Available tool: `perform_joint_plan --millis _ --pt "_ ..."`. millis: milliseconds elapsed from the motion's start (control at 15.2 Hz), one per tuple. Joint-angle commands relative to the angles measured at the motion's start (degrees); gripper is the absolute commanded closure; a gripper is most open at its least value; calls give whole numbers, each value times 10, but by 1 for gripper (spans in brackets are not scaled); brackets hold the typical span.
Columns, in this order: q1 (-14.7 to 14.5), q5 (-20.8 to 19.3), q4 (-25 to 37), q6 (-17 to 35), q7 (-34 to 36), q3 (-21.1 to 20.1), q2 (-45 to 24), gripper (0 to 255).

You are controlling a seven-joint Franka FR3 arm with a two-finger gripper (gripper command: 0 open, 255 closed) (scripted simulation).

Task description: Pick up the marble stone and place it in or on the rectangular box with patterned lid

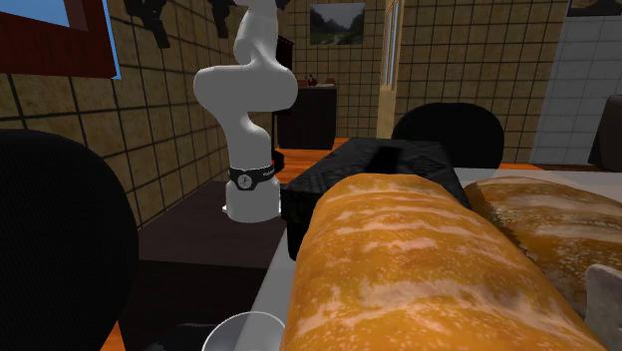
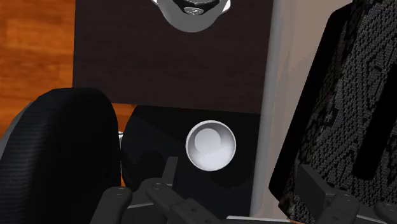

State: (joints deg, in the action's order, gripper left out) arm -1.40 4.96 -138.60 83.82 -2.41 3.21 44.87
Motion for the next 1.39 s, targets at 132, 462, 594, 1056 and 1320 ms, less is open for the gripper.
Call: perform_joint_plan --millis 132,462,594,1056,1320 --pt "-10 15 -16 39 15 -21 -7 0" --pt "-35 48 -41 139 52 -76 -39 0" --pt "-45 58 -46 180 66 -98 -59 0" --pt "-68 75 -38 321 121 -177 -150 0" --pt "-71 63 -15 396 159 -224 -217 0"
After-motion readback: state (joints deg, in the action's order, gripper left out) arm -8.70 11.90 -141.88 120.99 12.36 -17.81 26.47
